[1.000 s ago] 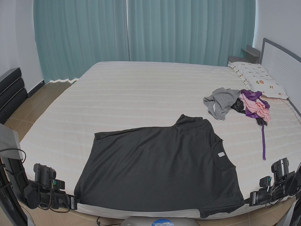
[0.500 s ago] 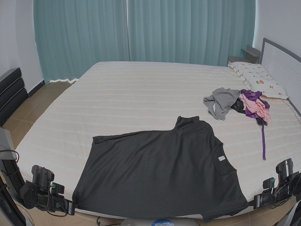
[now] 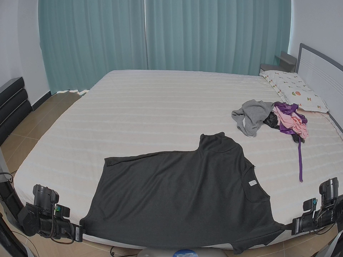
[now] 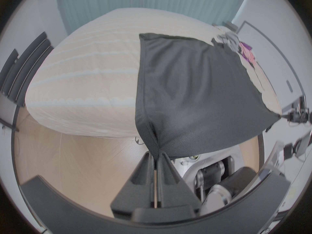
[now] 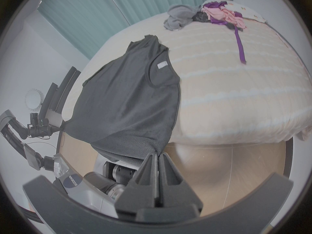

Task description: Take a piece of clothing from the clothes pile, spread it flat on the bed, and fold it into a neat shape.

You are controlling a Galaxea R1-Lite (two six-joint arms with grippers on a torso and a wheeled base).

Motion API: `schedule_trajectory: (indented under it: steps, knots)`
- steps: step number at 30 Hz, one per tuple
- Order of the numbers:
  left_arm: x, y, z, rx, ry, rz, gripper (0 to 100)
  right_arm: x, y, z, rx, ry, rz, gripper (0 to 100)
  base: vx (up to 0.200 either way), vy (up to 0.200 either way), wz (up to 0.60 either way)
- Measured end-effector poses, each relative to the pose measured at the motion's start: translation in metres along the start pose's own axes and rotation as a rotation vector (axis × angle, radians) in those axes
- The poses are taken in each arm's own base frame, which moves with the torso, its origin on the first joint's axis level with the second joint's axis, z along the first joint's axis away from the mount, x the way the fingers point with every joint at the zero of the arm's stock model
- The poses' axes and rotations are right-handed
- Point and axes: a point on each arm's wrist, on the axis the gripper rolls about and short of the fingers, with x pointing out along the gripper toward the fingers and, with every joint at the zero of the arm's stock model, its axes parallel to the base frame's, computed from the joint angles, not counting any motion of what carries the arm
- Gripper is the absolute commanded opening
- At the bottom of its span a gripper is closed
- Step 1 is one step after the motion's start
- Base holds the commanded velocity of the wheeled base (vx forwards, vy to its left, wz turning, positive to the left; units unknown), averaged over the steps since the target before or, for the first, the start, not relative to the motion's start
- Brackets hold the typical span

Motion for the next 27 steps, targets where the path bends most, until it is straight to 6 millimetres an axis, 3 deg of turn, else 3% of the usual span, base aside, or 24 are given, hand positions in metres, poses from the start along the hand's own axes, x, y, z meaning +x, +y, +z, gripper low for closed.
schedule_trajectory:
  steps: [4,16,27]
  knots:
    - [-0.003,0.0,0.013,-0.11,-0.064,-0.002,0,-0.001,0.001,0.007,-0.008,-0.063,0.008,0,0.0,0.0,0.0]
    - [-0.007,-0.003,0.066,-0.261,-0.258,-0.044,0,0.006,0.005,0.064,0.029,-0.21,0.046,0,0.0,0.0,0.0]
    - [0.009,-0.007,0.092,-0.279,-0.269,-0.064,0,0.027,0.004,0.091,0.023,-0.198,0.057,0,0.0,0.0,0.0]
